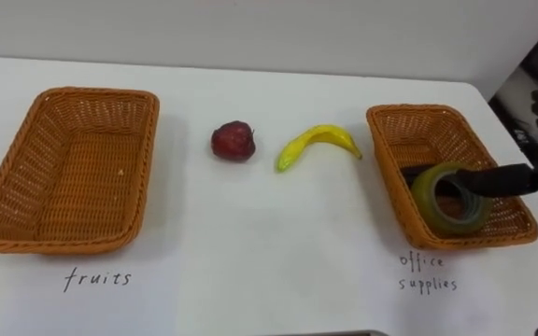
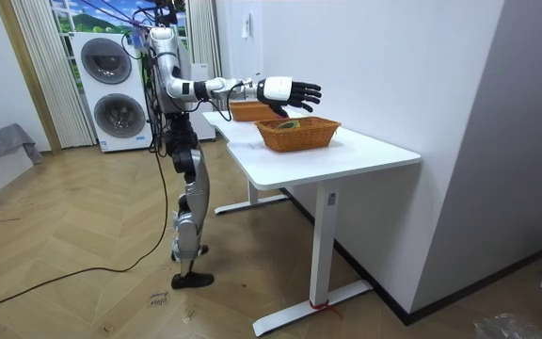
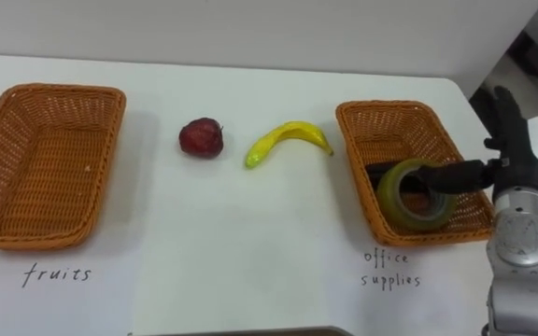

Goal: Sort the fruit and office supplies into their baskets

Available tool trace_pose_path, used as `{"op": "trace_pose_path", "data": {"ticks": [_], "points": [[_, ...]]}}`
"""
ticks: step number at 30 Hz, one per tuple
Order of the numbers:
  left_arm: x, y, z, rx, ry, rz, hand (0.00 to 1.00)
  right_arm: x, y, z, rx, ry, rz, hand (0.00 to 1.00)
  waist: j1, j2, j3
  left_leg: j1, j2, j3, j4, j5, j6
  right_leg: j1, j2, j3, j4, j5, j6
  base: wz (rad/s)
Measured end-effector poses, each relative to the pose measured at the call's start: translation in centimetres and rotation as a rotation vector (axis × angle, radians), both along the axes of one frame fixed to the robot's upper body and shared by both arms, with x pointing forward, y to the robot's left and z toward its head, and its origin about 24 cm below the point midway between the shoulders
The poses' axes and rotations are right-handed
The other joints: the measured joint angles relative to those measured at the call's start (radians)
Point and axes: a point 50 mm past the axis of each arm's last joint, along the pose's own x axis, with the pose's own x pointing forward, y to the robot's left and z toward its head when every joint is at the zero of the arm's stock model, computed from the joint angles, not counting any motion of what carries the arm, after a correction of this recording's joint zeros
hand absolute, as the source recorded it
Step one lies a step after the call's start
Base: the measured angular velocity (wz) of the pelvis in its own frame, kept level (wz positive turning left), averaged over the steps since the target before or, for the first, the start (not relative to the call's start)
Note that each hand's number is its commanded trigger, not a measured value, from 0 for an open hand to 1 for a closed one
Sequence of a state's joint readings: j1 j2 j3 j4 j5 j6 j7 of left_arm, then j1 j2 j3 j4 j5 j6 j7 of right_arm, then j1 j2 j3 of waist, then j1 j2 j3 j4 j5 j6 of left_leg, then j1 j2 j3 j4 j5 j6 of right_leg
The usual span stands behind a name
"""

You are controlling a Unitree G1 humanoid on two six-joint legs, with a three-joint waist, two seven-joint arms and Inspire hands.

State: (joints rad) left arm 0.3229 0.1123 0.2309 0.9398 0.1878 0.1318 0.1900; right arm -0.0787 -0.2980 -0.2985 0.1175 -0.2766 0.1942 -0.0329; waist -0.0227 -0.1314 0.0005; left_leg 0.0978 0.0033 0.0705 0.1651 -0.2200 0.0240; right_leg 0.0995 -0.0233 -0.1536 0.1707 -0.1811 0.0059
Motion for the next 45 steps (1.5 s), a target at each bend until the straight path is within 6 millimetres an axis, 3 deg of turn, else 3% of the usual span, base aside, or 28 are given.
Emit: {"op": "trace_pose_path", "data": {"ticks": [8, 14, 27, 33, 36, 38, 41, 45], "points": [[0.0, 0.1, 0.0, 0.003, 0.001, -0.002, 0.0, 0.6, 0.4, 1.1, 0.031, -0.057, 0.019, 0.0, 0.0, -0.004, -0.0014, 0.004, 0.001, 0.004, 0.0, 0.0, 0.0, 0.001, -0.002, 0.011, 0.0, 0.0, 0.0, -0.02], [-0.1, 0.4, 0.1, 0.014, 0.006, 0.001, 0.0, 1.0, 1.2, 5.5, -0.017, -0.222, 0.08, 0.0, 0.003, 0.001, -0.0035, 0.017, 0.002, 0.008, -0.003, 0.0, 0.0, 0.009, -0.001, 0.01, 0.001, 0.0, 0.0, -0.02], [0.8, 0.4, 0.1, 0.006, -0.015, -0.014, 0.0, 2.1, 2.5, 10.6, -0.08, -0.411, 0.135, 0.0, 0.004, 0.001, -0.0046, 0.017, 0.001, 0.003, 0.0, 0.0, 0.0, 0.006, -0.004, -0.011, 0.003, 0.0, 0.0, 0.0], [0.0, 0.5, 0.1, 0.007, -0.002, -0.01, 0.0, 2.2, 2.2, 12.0, -0.125, -0.438, 0.145, 0.0, 0.015, -0.004, -0.0057, 0.028, 0.0, 0.009, 0.0, 0.0, 0.0, 0.016, -0.004, -0.011, 0.001, 0.0, 0.0, -0.01], [-0.2, 0.8, 0.2, 0.007, 0.004, -0.014, 0.0, 2.6, 2.5, 13.5, -0.142, -0.485, 0.157, 0.0, 0.02, -0.014, 0.0001, 0.032, 0.001, 0.011, 0.001, 0.0, 0.0, 0.018, -0.003, -0.013, 0.002, 0.0, 0.0, -0.03], [-0.2, 1.2, 0.3, 0.005, 0.004, -0.022, 0.0, 2.9, 2.8, 14.5, -0.166, -0.504, 0.178, 0.0, 0.031, -0.025, -0.0022, 0.029, 0.002, 0.009, 0.003, 0.0, 0.0, 0.018, -0.003, -0.015, 0.002, 0.0, 0.0, 0.0], [0.2, 1.4, 0.4, 0.022, 0.007, -0.06, 0.0, 3.1, 3.2, 15.0, -0.202, -0.498, 0.216, 0.0, 0.051, -0.032, -0.0003, 0.028, 0.006, 0.007, 0.003, 0.0, 0.0, 0.018, -0.004, -0.014, 0.002, 0.0, 0.0, 0.0], [1.3, 1.9, 0.8, 0.031, -0.026, -0.095, 0.0, 3.5, 4.2, 14.7, -0.228, -0.442, 0.303, 0.0, 0.069, -0.06, -0.0036, 0.01, 0.005, -0.004, 0.003, 0.0, 0.0, 0.013, -0.003, -0.021, 0.002, 0.005, 0.0, 0.08]]}}
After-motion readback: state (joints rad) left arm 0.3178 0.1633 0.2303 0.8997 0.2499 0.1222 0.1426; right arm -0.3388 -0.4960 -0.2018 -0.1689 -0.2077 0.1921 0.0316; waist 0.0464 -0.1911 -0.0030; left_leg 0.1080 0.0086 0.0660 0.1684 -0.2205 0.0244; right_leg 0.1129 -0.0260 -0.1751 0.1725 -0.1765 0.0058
